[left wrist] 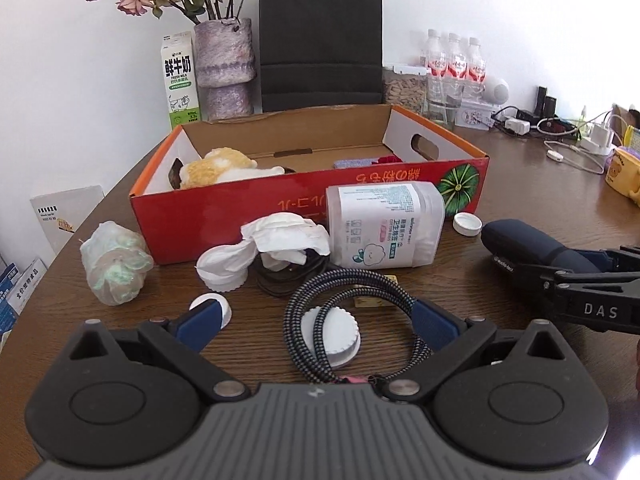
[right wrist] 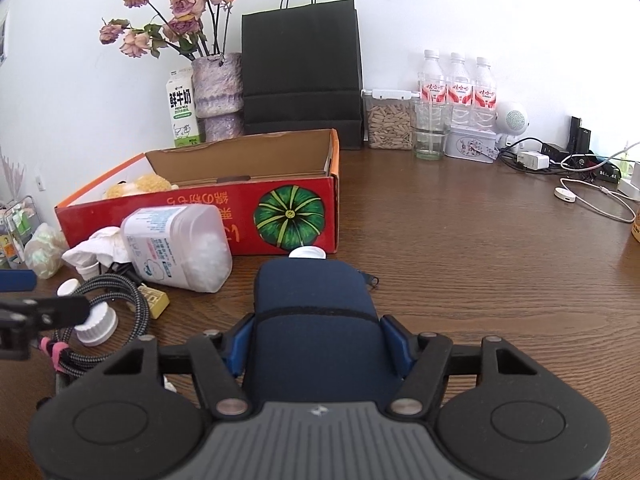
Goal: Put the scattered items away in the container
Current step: 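Lift the glasses case with the right tool while the left tool reaches the braided cable, then carry the glasses case and braided cable over the box with both tools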
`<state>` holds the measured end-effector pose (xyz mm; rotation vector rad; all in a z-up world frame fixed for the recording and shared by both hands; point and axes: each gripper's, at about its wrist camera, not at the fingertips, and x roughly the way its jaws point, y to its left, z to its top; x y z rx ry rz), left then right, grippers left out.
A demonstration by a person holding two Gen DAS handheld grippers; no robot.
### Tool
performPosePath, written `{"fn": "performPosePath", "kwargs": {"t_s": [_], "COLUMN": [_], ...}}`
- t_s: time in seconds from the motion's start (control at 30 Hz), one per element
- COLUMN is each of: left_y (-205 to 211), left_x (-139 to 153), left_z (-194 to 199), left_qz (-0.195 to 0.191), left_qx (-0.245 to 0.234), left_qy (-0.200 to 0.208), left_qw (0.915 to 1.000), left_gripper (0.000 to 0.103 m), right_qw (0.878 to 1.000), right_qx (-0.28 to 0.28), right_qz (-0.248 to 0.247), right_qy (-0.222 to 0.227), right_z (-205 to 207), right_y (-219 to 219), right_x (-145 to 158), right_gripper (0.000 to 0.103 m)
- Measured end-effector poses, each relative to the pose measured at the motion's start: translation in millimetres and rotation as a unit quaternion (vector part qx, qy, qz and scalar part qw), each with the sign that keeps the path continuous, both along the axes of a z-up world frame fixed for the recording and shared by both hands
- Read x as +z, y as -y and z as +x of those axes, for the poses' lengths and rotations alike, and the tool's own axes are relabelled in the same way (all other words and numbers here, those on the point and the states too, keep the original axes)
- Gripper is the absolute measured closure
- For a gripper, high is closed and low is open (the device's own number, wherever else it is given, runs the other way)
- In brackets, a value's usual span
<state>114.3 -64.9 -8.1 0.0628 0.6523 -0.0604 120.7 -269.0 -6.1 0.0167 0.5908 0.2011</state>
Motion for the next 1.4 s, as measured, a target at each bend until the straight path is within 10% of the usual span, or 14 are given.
{"fn": "performPosePath", "kwargs": {"t_s": [0.73, 1.4], "left_y": [30.3, 2.6], "left_x": [-19.0, 26.3], "left_z": [17.5, -6.8], "left_qz": [0.020, -0.032], "left_qx": [0.020, 0.007], "left_qy": [-0.051, 0.035], "left_qw": [0.9983, 0.9989], "left_gripper": [0.010, 0.011], "right_qw": [0.999, 0.997], "right_qx": [0.036, 0.044], "right_qz": [-0.004, 0.003], "right_qy": [0.029, 0.067], "right_z": [-4.6, -12.7], "right_y": [4.6, -13.0], "right_x": [6.6, 36.3], "right_gripper": [0.039, 0.039]}}
